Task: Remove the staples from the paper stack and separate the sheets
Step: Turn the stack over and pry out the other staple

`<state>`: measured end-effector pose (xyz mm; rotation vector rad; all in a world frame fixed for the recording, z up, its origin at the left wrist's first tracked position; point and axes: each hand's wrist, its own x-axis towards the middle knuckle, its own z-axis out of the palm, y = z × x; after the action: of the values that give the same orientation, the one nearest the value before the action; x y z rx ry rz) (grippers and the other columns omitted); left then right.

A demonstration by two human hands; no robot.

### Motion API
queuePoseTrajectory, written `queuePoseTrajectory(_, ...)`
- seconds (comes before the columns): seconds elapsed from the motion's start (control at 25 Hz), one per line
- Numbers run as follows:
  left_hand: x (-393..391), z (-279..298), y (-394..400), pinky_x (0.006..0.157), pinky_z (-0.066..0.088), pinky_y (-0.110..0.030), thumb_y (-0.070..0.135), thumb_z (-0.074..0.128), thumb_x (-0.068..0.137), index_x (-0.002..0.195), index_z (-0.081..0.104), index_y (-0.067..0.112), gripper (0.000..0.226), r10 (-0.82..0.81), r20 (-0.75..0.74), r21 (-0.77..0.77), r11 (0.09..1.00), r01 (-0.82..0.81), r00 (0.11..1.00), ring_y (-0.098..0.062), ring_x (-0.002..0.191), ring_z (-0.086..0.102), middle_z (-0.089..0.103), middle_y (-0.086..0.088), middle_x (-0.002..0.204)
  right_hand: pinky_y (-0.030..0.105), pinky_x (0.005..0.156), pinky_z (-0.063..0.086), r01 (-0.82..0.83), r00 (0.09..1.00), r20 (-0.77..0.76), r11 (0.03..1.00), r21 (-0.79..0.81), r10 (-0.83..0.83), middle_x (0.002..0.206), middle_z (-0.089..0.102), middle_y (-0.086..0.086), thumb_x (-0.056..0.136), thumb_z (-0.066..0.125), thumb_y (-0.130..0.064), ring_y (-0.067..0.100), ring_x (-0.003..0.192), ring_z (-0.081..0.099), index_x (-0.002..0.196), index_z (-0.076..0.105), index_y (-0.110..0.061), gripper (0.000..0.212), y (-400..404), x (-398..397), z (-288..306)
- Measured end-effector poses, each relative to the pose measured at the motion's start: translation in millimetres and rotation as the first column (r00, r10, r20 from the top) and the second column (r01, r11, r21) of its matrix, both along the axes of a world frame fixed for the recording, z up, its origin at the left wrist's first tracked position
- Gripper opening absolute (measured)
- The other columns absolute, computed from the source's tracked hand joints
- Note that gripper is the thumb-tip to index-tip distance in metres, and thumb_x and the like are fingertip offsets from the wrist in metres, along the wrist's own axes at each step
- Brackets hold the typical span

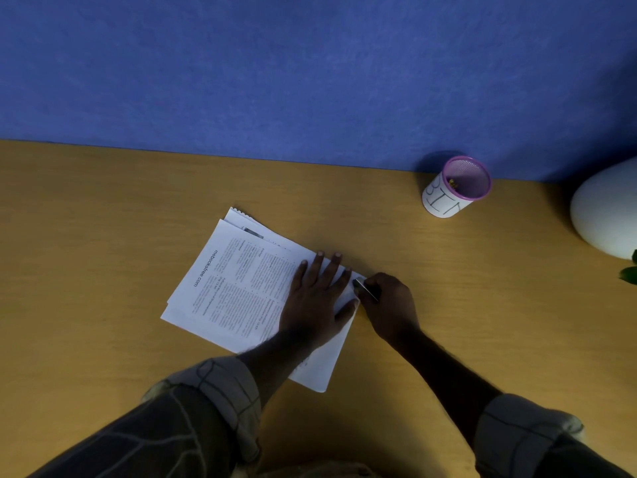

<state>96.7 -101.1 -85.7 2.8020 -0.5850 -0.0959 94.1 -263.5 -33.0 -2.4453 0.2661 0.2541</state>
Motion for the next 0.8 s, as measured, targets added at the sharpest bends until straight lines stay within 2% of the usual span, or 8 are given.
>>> queuePoseTrajectory(0.2, 0.0, 1.6, 0.5, 0.124, 0.02, -0.053, 0.06, 0.038, 0.098, 0.149, 0.039, 0.026, 0.062, -0.005, -0.004, -0.002, 1.0, 0.005, 1.0, -0.032, 0.154, 0.018, 0.028, -0.006, 0.165, 0.026, 0.056, 0.037, -0.076, 0.995, 0.063, 0.992, -0.104, 0.082, 0.08, 0.057, -0.001, 0.094, 0.059, -0.03, 0.017, 0.07, 0.054, 0.084, 0.061, -0.015, 0.018, -1.9, 3.1, 5.7)
queuePoseTrajectory(0.44, 1.2, 2.4, 0.4, 0.124, 0.02, -0.054, 0.061, 0.038, 0.097, 0.151, 0.036, 0.026, 0.064, -0.007, -0.023, 0.02, 1.0, 0.008, 1.0, -0.032, 0.154, 0.016, 0.025, -0.006, 0.166, 0.025, 0.056, 0.04, -0.112, 0.989, 0.079, 0.983, -0.147, 0.124, 0.081, 0.058, -0.002, 0.094, 0.058, -0.031, 0.014, 0.071, 0.054, 0.086, 0.062, -0.017, 0.016, -5.5, 4.4, 3.9)
queuePoseTrajectory(0.6, 0.9, 2.4, 0.4, 0.123, 0.021, -0.054, 0.06, 0.038, 0.098, 0.151, 0.036, 0.025, 0.063, -0.006, -0.022, 0.011, 1.0, 0.006, 1.0, -0.032, 0.154, 0.017, 0.026, -0.006, 0.166, 0.03, 0.061, 0.049, -0.057, 0.992, 0.1, 0.989, -0.135, 0.071, 0.081, 0.058, -0.002, 0.095, 0.058, -0.029, 0.013, 0.07, 0.055, 0.087, 0.062, -0.017, 0.015, -7.7, 4.0, 2.5)
queuePoseTrajectory(0.8, 0.3, 3.7, 0.4, 0.124, 0.02, -0.052, 0.06, 0.037, 0.098, 0.148, 0.042, 0.024, 0.062, -0.004, 0.004, 0.021, 1.0, 0.004, 1.0, -0.032, 0.153, 0.021, 0.03, -0.007, 0.164, 0.035, 0.069, 0.053, -0.021, 0.996, 0.084, 0.99, -0.136, 0.032, 0.09, 0.062, -0.001, 0.093, 0.06, -0.028, 0.015, 0.079, 0.058, 0.093, 0.063, -0.017, 0.012, -20.7, 3.9, 1.1)
